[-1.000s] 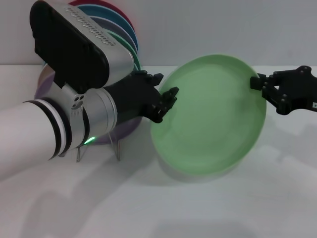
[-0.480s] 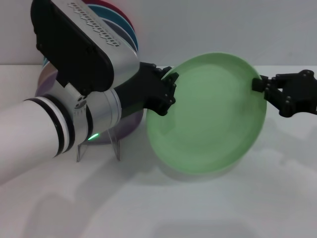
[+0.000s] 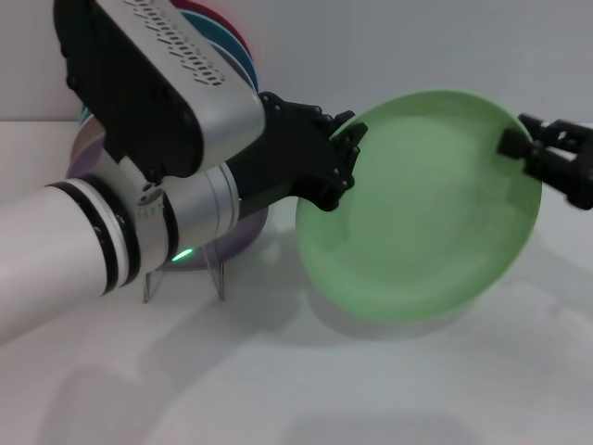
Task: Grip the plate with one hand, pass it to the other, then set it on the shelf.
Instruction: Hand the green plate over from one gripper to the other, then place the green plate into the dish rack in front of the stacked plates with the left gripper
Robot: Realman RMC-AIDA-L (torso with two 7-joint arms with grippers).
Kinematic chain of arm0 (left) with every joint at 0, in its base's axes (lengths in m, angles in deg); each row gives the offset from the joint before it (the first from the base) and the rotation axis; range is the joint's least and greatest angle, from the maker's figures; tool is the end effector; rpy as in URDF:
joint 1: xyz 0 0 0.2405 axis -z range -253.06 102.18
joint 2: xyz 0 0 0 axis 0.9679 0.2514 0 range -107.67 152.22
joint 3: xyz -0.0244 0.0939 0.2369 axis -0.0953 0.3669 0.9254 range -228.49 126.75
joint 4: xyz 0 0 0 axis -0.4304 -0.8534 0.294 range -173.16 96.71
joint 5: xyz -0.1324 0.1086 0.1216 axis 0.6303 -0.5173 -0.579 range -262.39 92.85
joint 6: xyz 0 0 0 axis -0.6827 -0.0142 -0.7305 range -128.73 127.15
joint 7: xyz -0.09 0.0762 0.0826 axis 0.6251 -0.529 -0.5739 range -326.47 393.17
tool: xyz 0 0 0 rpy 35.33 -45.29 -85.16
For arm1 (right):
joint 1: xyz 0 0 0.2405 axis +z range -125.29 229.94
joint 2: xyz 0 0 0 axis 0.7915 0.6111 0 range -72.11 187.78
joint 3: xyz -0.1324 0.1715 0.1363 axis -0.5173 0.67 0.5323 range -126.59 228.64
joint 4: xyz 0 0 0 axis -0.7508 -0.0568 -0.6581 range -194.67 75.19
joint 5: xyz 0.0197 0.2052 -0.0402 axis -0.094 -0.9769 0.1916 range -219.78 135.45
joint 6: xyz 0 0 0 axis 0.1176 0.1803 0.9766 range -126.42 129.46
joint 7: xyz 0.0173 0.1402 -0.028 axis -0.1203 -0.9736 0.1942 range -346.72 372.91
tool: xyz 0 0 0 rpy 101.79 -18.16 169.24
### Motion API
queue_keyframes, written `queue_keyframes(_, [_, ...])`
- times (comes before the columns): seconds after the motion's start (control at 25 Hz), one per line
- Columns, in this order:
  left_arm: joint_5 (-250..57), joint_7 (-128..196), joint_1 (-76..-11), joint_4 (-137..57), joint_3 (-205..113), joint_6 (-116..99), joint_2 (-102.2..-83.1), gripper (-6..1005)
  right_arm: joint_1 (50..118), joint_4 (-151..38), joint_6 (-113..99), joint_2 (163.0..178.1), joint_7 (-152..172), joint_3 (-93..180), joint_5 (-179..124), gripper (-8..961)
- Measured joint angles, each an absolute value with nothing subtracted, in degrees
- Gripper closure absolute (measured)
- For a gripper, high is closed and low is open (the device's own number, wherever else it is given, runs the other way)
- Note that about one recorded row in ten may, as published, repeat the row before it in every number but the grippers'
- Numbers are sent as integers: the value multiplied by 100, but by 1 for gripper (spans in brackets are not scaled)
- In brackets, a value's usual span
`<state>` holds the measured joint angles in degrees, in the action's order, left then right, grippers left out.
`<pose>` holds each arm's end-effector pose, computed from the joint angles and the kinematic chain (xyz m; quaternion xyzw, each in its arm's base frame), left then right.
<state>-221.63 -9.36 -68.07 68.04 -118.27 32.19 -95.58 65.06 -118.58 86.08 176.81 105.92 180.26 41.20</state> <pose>-0.0722 0.2991 -0.0186 -0.9160 -0.0521 -0.1755 0.3570 0.2587 0.3096 0.0814 -0.8594 0.2134 0.3733 0.2765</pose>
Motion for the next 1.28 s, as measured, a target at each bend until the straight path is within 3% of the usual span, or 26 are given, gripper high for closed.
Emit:
queue_keyframes(0.24, [-21919,-1584,-7062,6790,-11816,2599,-9557,929,6426,-11356,9216,17698,10610,19125,3842,576])
queue_keyframes(0.52, [-21994,-2569,-7346,6467,-11183,277,-9469,929,6362,-10841,9637,17744,10645,20291,3773,358])
queue_keyframes(0.64, [-22248,-2714,-7366,6293,-10640,-763,-9251,929,6393,-10605,9636,17716,10653,20435,3775,360])
queue_keyframes(0.68, [-22608,-2703,-7332,6176,-10174,-1555,-9002,929,6412,-10520,9625,17705,10659,20498,3787,361])
queue_keyframes(0.72, [-22608,-2703,-7332,6176,-10174,-1555,-9002,929,6412,-10520,9625,17705,10659,20498,3787,362])
queue_keyframes(0.76, [-23125,-2644,-7285,5921,-9664,-2487,-8774,929,6429,-10473,9612,17703,10667,20525,3798,362])
queue_keyframes(0.88, [-24119,-2152,-7241,5276,-9331,-3971,-8652,929,6478,-10411,9600,17700,10675,20522,3808,364])
queue_keyframes(1.04, [-24893,-1153,-7209,4457,-9491,-5167,-8655,929,6526,-10370,9595,17687,10676,20496,3830,364])
queue_keyframes(1.28, [-25029,277,-6458,1780,-9885,-7846,-8597,930,6571,-10245,9623,17684,10683,20484,3905,364])
